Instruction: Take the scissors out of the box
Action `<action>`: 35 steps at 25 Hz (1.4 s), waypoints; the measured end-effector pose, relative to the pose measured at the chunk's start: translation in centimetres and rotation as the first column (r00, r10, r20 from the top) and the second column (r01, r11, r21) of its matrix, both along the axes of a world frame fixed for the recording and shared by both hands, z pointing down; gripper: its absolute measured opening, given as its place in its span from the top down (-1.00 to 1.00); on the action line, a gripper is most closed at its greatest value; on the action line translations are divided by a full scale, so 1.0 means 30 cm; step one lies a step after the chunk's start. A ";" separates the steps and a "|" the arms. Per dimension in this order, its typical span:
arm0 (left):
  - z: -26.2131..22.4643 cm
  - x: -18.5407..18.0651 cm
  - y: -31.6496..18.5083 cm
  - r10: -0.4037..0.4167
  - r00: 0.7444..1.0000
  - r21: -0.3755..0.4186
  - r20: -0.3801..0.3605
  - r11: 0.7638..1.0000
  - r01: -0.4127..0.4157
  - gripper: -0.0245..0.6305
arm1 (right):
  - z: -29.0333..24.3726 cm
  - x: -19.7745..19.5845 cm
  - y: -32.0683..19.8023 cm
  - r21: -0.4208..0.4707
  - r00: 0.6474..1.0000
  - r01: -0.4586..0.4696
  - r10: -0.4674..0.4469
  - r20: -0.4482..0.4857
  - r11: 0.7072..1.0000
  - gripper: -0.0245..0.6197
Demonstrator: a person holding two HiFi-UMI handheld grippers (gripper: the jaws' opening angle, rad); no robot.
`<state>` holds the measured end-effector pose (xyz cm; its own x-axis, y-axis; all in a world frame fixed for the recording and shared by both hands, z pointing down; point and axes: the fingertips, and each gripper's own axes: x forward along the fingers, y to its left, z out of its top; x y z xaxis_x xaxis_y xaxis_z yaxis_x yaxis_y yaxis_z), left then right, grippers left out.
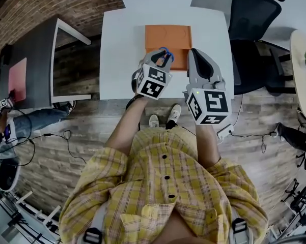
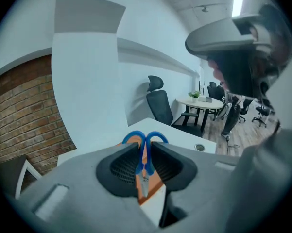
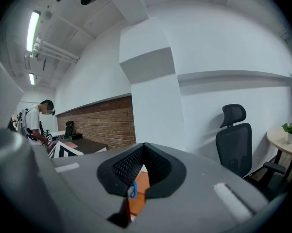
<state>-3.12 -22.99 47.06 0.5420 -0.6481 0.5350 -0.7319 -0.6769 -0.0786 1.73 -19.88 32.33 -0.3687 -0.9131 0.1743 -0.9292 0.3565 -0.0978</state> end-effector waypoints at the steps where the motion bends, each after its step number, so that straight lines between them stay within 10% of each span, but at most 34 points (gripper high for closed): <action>1: -0.016 -0.001 0.001 -0.005 1.000 0.009 -0.005 1.000 0.005 0.67 | -0.004 -0.003 0.003 0.003 1.000 0.001 -0.001 -0.001 1.000 0.90; 20: -0.398 -0.089 0.075 -0.185 0.931 0.104 -0.316 0.968 0.228 0.67 | -0.115 -0.035 0.030 0.078 1.000 0.007 -0.008 0.015 0.997 0.90; 35: -0.555 -0.113 0.084 -0.217 0.896 0.183 -0.387 0.935 0.305 0.67 | -0.159 -0.040 0.027 0.100 0.999 0.027 -0.030 0.022 0.995 0.90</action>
<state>-6.52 -20.47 30.41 0.4600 -0.8741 0.1558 -0.8879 -0.4516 0.0882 0.54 -19.07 27.55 -0.3978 -0.9145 0.0742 -0.9163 0.3920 -0.0820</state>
